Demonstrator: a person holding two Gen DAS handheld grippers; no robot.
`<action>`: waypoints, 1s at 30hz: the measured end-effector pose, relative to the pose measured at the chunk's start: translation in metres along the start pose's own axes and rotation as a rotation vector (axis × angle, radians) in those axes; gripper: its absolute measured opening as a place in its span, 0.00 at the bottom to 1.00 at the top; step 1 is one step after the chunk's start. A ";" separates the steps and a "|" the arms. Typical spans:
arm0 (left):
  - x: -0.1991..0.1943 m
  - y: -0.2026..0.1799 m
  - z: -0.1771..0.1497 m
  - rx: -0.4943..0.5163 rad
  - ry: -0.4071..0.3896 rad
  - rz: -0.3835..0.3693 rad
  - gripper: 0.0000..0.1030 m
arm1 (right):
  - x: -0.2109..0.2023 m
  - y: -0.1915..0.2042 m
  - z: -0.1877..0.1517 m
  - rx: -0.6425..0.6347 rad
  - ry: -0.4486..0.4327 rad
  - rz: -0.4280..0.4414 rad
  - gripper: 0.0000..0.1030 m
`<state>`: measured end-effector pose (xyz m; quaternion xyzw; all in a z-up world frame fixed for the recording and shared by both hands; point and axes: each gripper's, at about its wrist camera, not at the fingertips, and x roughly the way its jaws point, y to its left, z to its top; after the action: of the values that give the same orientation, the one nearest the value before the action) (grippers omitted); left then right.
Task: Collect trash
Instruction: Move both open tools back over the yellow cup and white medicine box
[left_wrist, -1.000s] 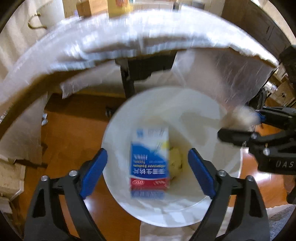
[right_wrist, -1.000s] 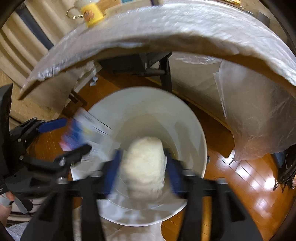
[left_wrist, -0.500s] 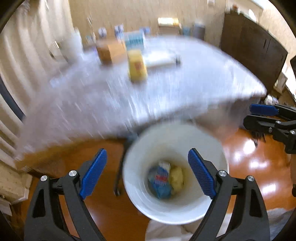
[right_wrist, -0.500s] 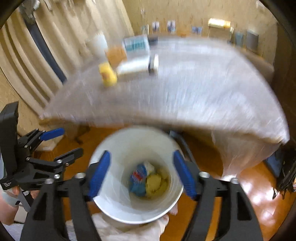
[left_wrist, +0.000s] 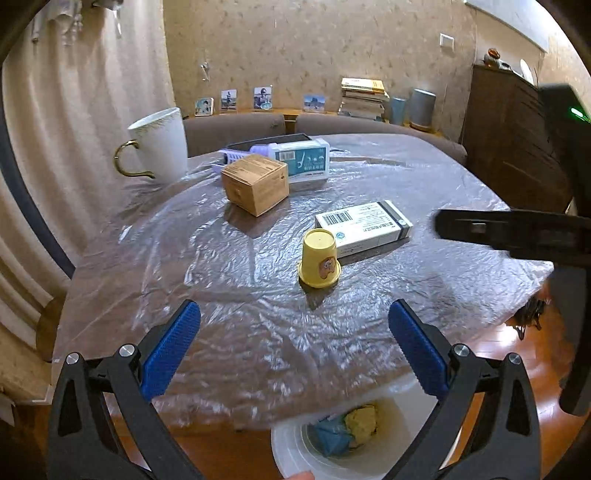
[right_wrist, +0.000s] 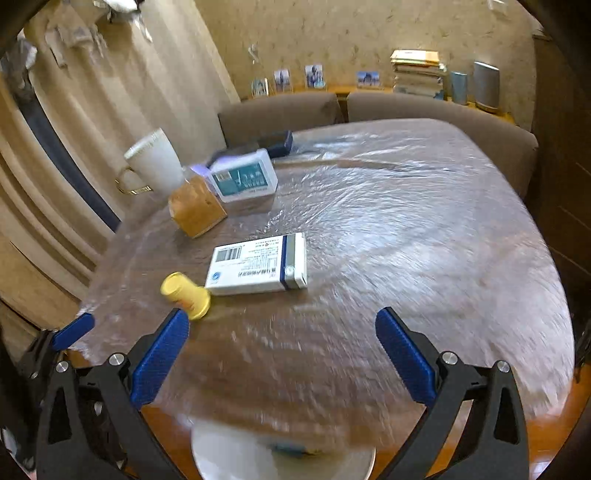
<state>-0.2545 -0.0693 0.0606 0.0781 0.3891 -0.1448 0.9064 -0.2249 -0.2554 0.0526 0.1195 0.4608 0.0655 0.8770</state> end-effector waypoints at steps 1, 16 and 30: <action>0.005 0.000 0.001 0.006 0.005 0.001 0.99 | 0.013 0.003 0.004 -0.007 0.017 -0.012 0.96; 0.044 0.009 0.014 0.045 0.034 -0.016 0.99 | 0.089 0.043 0.031 -0.116 0.095 -0.086 0.96; 0.078 0.003 0.036 0.087 0.049 -0.044 0.99 | 0.091 0.015 0.049 -0.079 0.077 -0.144 0.94</action>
<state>-0.1783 -0.0913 0.0286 0.1125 0.4062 -0.1794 0.8889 -0.1327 -0.2277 0.0117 0.0487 0.4985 0.0252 0.8652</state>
